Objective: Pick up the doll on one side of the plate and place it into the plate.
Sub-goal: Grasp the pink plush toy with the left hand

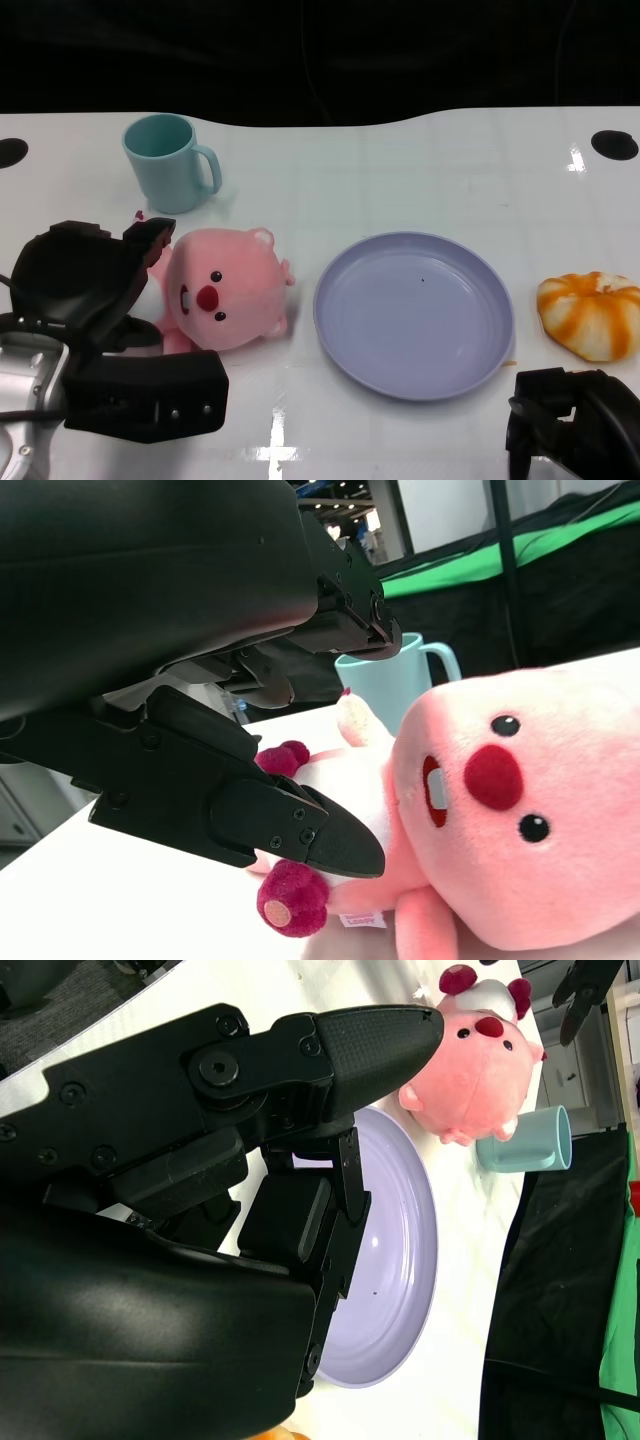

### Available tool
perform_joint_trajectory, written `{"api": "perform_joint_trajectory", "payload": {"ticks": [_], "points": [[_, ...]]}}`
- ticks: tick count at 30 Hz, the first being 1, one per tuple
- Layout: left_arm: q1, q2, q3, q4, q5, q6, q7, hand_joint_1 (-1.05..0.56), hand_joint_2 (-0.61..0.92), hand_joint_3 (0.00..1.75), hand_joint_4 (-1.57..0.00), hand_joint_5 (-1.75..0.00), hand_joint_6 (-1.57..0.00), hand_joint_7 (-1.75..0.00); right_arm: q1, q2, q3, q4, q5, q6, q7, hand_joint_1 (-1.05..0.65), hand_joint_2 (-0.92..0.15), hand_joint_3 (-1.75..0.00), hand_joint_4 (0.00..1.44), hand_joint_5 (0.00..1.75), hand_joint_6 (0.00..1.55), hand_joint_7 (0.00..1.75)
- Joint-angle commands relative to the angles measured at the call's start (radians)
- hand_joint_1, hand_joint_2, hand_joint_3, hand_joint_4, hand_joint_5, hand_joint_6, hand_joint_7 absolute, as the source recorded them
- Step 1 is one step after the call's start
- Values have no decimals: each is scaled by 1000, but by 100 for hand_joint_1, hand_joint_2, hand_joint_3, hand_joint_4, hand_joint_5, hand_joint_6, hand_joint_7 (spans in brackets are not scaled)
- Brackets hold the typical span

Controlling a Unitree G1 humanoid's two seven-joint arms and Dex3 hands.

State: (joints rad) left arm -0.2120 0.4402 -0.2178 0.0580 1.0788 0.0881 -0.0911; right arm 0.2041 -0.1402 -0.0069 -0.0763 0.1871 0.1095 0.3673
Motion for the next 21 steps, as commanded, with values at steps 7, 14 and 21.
{"api": "perform_joint_trajectory", "payload": {"ticks": [7, 14, 21], "points": [[-96, 26, -61, 113, 21, 71, 7, -76, 90, 0, -44, -13, -31, 0, 2, -14, -12, -5, 5, -11, 2, -105, -92, -21, 109, 147, 127, 113], [-179, 13, -131, 254, 25, 74, 36, -81, 92, 1, -42, -10, -28, 0, 5, -13, -9, -15, -2, -2, -6, -104, -92, -23, 109, 147, 127, 113], [-252, -3, -195, 343, 15, 107, 9, -81, 92, 3, -40, -8, -27, 0, 12, -12, -6, -28, -3, 1, -12, -103, -92, -23, 109, 147, 126, 113]]}}
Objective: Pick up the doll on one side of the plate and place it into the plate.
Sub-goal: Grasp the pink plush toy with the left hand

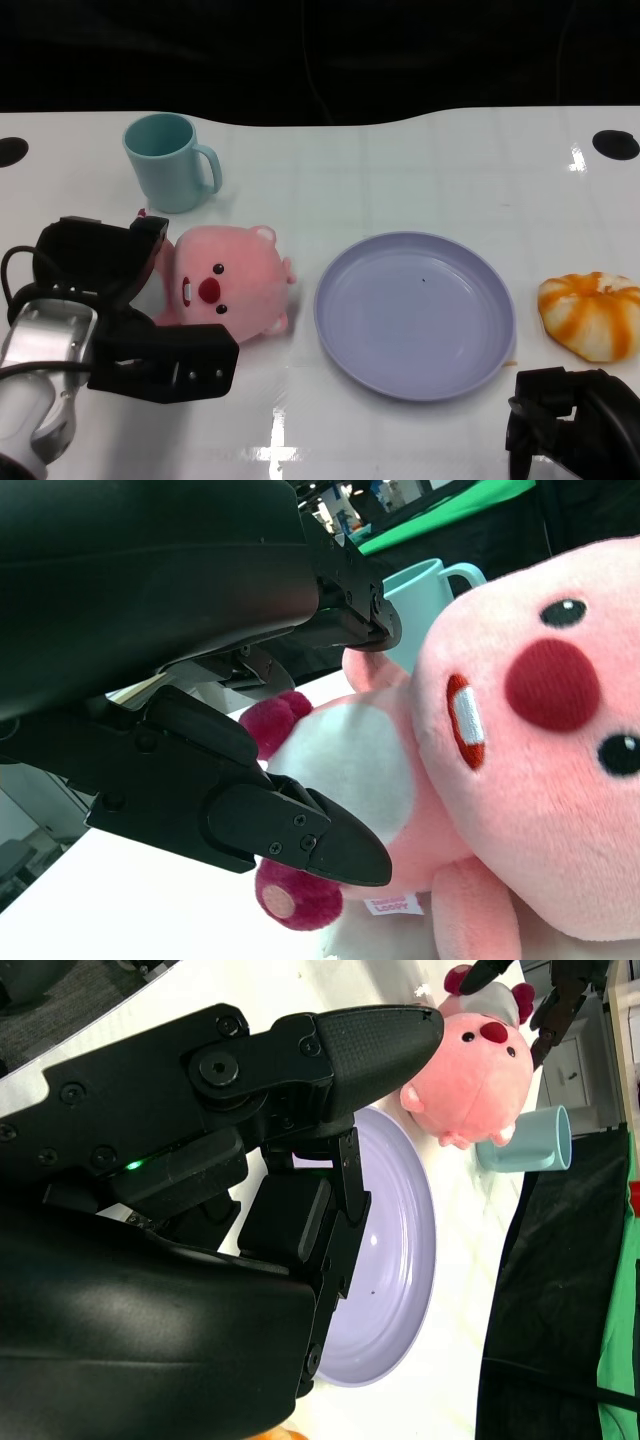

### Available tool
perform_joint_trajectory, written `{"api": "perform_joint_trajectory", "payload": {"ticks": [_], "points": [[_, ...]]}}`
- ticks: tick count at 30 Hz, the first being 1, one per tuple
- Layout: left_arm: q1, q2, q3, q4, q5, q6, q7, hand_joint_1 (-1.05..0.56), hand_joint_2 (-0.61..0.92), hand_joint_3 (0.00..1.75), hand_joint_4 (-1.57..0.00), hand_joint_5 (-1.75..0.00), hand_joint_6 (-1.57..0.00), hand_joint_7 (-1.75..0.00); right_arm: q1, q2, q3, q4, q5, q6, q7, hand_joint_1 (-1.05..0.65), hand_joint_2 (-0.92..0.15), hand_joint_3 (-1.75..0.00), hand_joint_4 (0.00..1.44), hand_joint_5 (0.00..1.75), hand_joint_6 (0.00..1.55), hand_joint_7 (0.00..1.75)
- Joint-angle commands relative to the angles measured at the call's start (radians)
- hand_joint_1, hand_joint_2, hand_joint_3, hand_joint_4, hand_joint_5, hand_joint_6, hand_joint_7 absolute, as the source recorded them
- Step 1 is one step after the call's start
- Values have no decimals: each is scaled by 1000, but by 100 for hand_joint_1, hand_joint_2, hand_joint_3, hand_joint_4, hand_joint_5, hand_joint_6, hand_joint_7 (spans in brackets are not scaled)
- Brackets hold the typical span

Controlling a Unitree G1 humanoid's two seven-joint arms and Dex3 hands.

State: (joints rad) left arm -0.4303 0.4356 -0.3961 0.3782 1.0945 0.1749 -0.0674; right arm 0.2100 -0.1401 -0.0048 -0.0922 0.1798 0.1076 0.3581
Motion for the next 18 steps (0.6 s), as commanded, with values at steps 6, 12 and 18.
{"api": "perform_joint_trajectory", "payload": {"ticks": [6, 12, 18], "points": [[-72, -10, -50, 83, -33, 17, -14, -80, 92, 3, -39, -6, -26, 0, 10, -15, -6, -21, 1, 6, -4, -103, -92, -24, 108, 147, 126, 114], [-126, -32, -93, 189, -54, 9, 10, -80, 92, 5, -38, -5, -26, 0, 12, -16, -5, -16, -6, -13, -1, -104, -92, -25, 110, 148, 125, 114], [-210, -74, -126, 382, -96, -23, 33, -81, 92, 5, -41, -6, -28, -1, 18, -14, -4, -28, -2, 1, -4, -104, -92, -24, 111, 147, 125, 114]]}}
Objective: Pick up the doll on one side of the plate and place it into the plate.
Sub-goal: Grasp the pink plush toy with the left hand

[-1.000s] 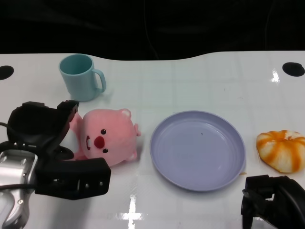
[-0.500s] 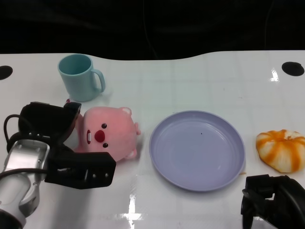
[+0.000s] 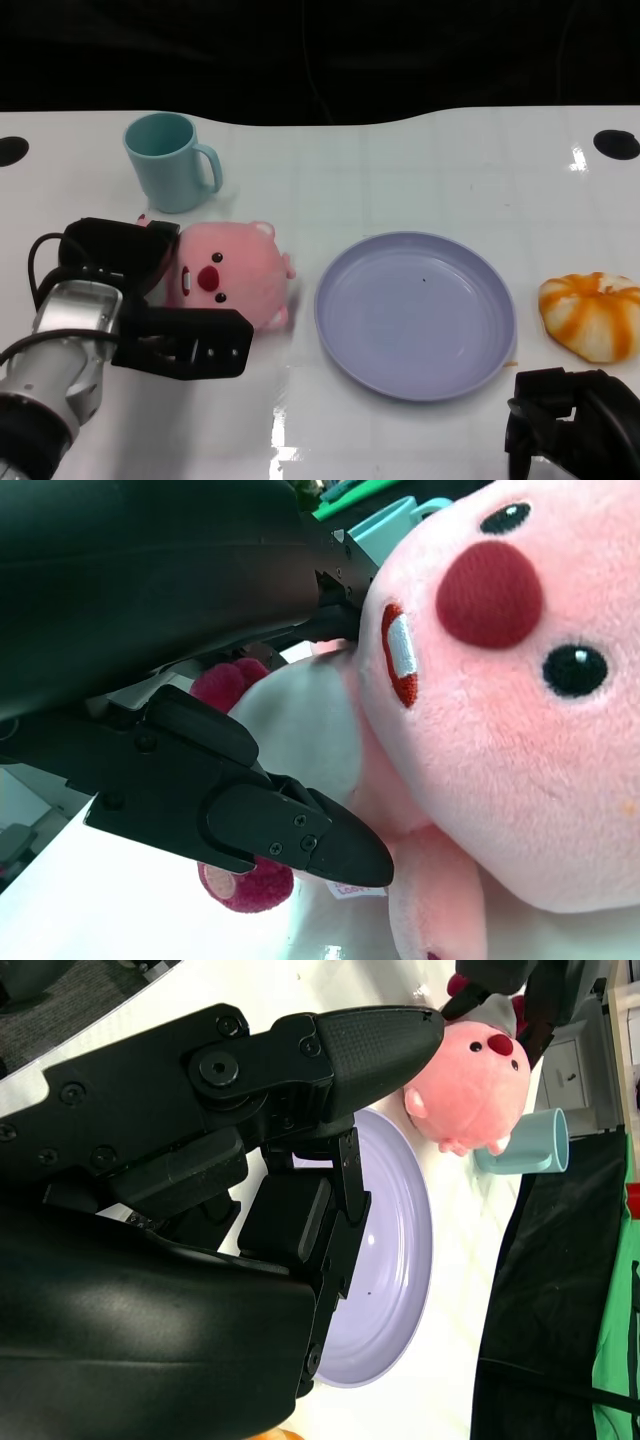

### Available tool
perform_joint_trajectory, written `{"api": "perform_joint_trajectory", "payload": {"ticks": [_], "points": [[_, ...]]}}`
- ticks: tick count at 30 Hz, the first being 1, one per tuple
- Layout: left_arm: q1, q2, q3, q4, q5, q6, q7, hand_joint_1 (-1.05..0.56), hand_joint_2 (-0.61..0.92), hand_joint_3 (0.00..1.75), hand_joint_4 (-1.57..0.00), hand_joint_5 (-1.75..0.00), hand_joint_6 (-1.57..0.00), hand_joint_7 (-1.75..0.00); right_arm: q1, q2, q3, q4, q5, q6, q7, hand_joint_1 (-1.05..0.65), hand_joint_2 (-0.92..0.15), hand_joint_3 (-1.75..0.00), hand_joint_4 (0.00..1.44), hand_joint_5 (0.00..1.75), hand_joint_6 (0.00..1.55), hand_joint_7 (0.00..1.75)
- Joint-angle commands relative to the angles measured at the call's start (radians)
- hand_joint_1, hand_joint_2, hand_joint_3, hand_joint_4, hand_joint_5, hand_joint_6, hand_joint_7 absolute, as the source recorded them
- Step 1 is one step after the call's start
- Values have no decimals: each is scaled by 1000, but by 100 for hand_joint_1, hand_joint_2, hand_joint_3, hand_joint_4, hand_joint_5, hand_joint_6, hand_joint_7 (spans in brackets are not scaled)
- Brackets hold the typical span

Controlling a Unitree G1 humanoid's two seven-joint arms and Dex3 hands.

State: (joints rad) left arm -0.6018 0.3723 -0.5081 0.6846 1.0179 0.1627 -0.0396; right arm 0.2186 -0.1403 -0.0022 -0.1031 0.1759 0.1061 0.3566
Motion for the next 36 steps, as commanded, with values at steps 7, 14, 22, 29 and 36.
{"api": "perform_joint_trajectory", "payload": {"ticks": [7, 14, 22, 29, 36], "points": [[-127, -64, -55, 318, -68, -56, 47, -78, 91, 1, -47, -5, -32, -1, 19, -15, -2, -30, -7, -3, -7, -103, -92, -26, 114, 145, 124, 116], [-169, -119, -84, 498, -115, -77, 80, -70, 87, 0, -53, -5, -33, -1, 28, -15, -4, -40, -1, -4, -7, -103, -92, -26, 117, 143, 123, 116], [-177, -150, -157, 580, -116, -101, 108, -47, 92, 3, -75, -31, -79, -7, 29, -21, -8, -50, 5, 4, 1, -101, -92, -26, 121, 140, 122, 117], [-183, -155, -179, 606, -133, -138, 147, -28, 92, 4, -62, -174, -100, -3, 26, -22, -4, -56, 1, 5, -2, -99, -92, -31, 124, 138, 119, 121], [-179, -160, -181, 613, -159, -146, 175, -33, 92, 26, -64, -165, -98, -2, 25, -15, 1, -64, -2, 5, -9, -100, -92, -32, 124, 138, 115, 124]]}}
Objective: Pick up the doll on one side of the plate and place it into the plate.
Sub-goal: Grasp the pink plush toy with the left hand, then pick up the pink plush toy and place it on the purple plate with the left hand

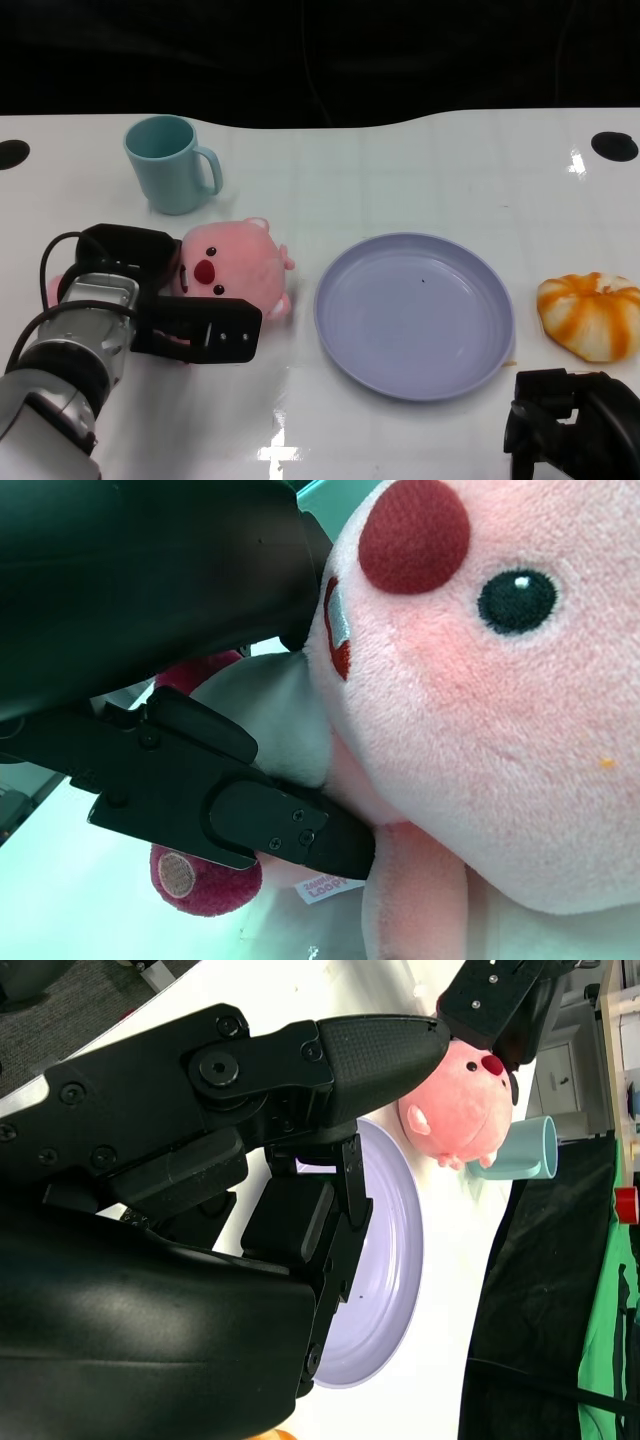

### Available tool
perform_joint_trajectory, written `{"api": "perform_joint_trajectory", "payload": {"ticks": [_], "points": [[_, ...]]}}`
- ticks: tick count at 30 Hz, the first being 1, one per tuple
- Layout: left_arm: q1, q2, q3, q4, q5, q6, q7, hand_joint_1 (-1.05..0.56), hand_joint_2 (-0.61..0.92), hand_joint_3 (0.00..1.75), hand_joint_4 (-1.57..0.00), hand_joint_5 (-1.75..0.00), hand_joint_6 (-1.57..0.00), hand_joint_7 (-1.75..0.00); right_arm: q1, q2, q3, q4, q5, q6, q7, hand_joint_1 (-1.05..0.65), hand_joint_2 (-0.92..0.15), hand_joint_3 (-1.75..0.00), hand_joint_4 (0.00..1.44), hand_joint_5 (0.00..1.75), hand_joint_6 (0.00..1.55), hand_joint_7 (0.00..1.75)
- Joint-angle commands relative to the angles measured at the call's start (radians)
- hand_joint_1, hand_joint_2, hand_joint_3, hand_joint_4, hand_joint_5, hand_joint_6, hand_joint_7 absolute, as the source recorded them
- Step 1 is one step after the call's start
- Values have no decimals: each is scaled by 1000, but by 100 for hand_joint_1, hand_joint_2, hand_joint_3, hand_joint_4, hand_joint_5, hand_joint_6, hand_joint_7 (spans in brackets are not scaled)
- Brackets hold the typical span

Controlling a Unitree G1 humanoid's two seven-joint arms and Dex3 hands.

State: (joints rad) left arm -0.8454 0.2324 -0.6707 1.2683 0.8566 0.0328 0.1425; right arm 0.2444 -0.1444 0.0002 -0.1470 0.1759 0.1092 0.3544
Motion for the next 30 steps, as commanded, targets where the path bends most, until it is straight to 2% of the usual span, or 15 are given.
{"api": "perform_joint_trajectory", "payload": {"ticks": [1, 4, 5, 7, 9, 10, 13, 14, 18, 19, 20, 22, 26, 30], "points": [[69, -16, -14, 27, -4, -25, 15, -33, 92, 27, -64, -165, -98, -2, -1, -9, -1, -20, 1, 3, -7, -100, -92, -32, 124, 138, 115, 124], [93, 8, 8, 13, -26, -75, 130, -30, 92, 35, -73, -162, -106, -6, -2, -7, 0, -24, 3, 13, -11, -100, -92, -32, 124, 139, 114, 125], [103, 17, 13, 8, -30, -91, 188, -30, 92, 41, -76, -169, -104, -42, -3, -7, 1, -26, 2, 15, -12, -100, -92, -32, 125, 139, 114, 125], [118, 29, 26, 3, -39, -114, 288, -29, 92, 45, -81, -174, -77, -120, -3, -9, 1, -30, -1, 16, -15, -100, -92, -32, 125, 139, 114, 126], [123, 35, 33, 1, -45, -109, 338, -29, 92, 50, -83, -174, -64, -151, -3, -10, 1, -35, -1, 21, -18, -101, -92, -32, 125, 139, 114, 126], [125, 39, 43, -1, -55, -111, 348, -29, 92, 51, -83, -174, -59, -160, -4, -11, 1, -36, 0, 22, -17, -101, -92, -32, 125, 139, 114, 126], [138, 53, 103, -13, -118, -156, 363, -25, 88, 52, -86, -175, -60, -164, -5, -14, 1, -35, -2, 17, -15, -100, -92, -32, 125, 139, 113, 127], [141, 54, 130, -18, -145, -164, 356, -25, 87, 52, -88, -175, -60, -170, -5, -15, 2, -34, -4, 14, -14, -99, -92, -33, 124, 139, 112, 127], [144, 63, 243, -62, -269, -171, 250, -23, 84, 54, -86, -175, -61, -174, -7, -13, 3, -41, 4, 30, -13, -100, -92, -32, 124, 140, 112, 127], [146, 68, 263, -78, -291, -178, 230, -22, 78, 64, -86, -175, -63, -175, -8, -13, 5, -43, 1, 33, -15, -100, -92, -32, 124, 140, 112, 127], [149, 72, 277, -92, -305, -182, 214, -22, 71, 78, -86, -175, -66, -175, -8, -13, 8, -44, -3, 34, -16, -100, -92, -32, 124, 140, 112, 127], [152, 82, 297, -121, -325, -187, 185, -22, 67, 87, -87, -175, -68, -175, -10, -13, 13, -44, -10, 32, -19, -101, -92, -33, 124, 140, 112, 128], [150, 96, 320, -170, -342, -196, 149, -23, 62, 96, -88, -175, -69, -175, -14, -8, 22, -52, -10, 44, -25, -98, -92, -35, 122, 142, 109, 131], [140, 108, 328, -223, -336, -198, 126, -23, 62, 97, -88, -175, -67, -175, -19, -4, 35, -59, -8, 57, -35, -96, -92, -35, 121, 143, 108, 132]]}}
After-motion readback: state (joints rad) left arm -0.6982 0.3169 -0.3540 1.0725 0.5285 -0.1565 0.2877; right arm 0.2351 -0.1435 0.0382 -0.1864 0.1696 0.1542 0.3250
